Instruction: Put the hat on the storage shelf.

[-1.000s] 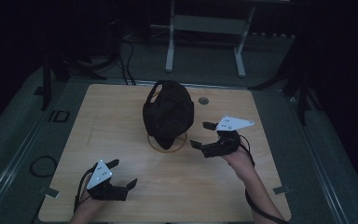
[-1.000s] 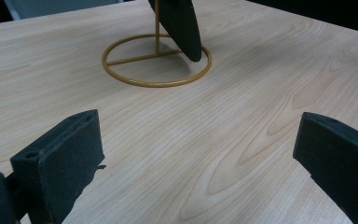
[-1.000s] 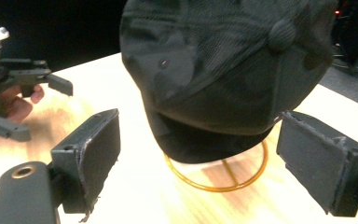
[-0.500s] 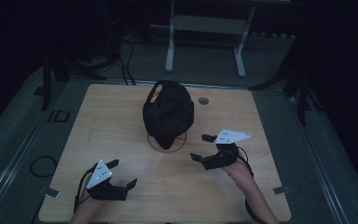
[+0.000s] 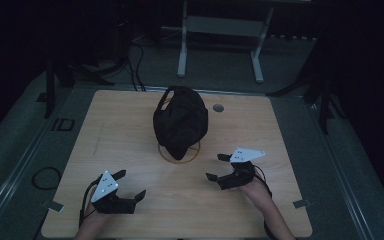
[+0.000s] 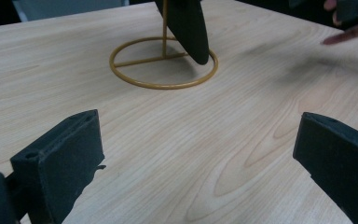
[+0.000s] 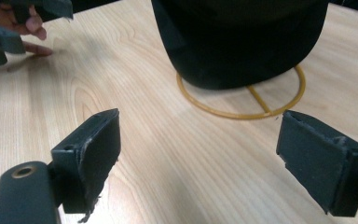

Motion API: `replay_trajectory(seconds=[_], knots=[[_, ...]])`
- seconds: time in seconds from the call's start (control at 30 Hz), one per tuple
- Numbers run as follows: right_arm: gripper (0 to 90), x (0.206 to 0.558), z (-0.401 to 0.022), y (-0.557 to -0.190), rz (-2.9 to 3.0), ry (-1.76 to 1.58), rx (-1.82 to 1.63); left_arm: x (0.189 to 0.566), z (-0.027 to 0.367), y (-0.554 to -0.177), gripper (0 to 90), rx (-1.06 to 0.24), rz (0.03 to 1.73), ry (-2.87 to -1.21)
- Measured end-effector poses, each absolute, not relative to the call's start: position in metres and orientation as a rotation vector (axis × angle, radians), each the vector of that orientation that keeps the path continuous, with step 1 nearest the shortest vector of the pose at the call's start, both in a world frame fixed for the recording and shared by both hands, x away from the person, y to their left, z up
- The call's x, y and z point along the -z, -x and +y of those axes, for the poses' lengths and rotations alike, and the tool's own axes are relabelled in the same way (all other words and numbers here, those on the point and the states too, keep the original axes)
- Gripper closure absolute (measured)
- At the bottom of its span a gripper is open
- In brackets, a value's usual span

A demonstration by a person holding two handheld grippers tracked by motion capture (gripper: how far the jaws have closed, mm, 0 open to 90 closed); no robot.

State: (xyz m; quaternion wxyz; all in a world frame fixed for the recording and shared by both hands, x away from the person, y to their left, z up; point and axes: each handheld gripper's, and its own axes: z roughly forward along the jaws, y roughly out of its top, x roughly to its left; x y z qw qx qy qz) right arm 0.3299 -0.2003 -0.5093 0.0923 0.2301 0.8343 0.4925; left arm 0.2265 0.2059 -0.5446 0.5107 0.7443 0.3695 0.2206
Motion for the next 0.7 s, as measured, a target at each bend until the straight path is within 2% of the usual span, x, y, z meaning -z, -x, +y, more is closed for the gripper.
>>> replay_trajectory(seconds=[0.7], knots=[[13.6, 0.542, -0.225, -0.317, 2.479, -0.731, -1.353, 0.546, 0.208, -0.227, 2.0, -0.538, 0.900, -1.787]])
